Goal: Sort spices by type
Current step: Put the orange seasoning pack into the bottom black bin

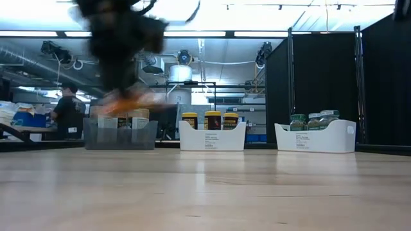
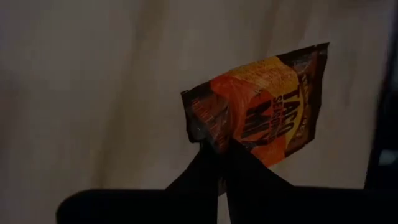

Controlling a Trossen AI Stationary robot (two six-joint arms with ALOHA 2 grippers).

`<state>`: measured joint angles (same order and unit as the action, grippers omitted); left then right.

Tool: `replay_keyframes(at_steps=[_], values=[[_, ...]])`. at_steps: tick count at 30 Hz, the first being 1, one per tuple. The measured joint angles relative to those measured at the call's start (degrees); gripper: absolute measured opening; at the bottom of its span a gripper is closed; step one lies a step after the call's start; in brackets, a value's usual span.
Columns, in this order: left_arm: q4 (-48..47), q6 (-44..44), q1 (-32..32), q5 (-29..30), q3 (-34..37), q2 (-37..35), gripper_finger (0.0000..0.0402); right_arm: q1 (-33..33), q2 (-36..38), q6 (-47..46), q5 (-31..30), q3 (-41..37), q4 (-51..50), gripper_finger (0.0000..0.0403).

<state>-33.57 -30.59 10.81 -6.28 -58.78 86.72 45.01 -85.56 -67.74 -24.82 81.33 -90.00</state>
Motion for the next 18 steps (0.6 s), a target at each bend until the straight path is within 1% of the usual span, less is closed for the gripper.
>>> replay_keyframes(at_steps=[2, 5, 7, 9, 11, 13, 15, 18], values=[[0.3, 5.1, -2.2, 1.3, -3.5, 0.0, 0.0002, 0.3, 3.2, -2.2, -1.3, 0.0, -0.1, 0.0144], [-3.1, 13.1, -4.8, 2.2, -7.8, 0.1, 0.0001, 0.3, 6.9, -4.4, -1.3, 0.0, 0.0, 0.0134], [-7.9, 18.7, -6.2, 4.9, -11.1, 0.1, 0.0001, 0.3, 9.0, -5.4, -2.1, -0.1, -0.1, 0.0129], [-12.9, 21.8, -8.1, 7.8, -14.0, 0.1, 0.0001, 0.3, 10.5, -5.8, -3.5, -0.1, -0.1, 0.0125], [-14.1, 21.8, -10.1, 9.5, -15.9, 0.1, 0.0001, 0.3, 11.3, -5.6, -4.8, -0.1, 0.0, 0.0121], [-12.2, 17.8, -11.5, 9.6, -17.3, 0.1, 0.0000, 0.3, 11.9, -4.5, -6.0, -0.1, 0.0, 0.0117], [-8.4, 13.9, -11.6, 9.6, -18.2, 0.1, 0.0000, 0.3, 12.2, -3.3, -7.0, -0.1, 0.0, 0.0113], [0.8, 9.3, -9.6, 10.0, -18.3, 0.1, 0.0000, 0.3, 12.2, -2.3, -9.0, -0.1, 0.0, 0.0106]])
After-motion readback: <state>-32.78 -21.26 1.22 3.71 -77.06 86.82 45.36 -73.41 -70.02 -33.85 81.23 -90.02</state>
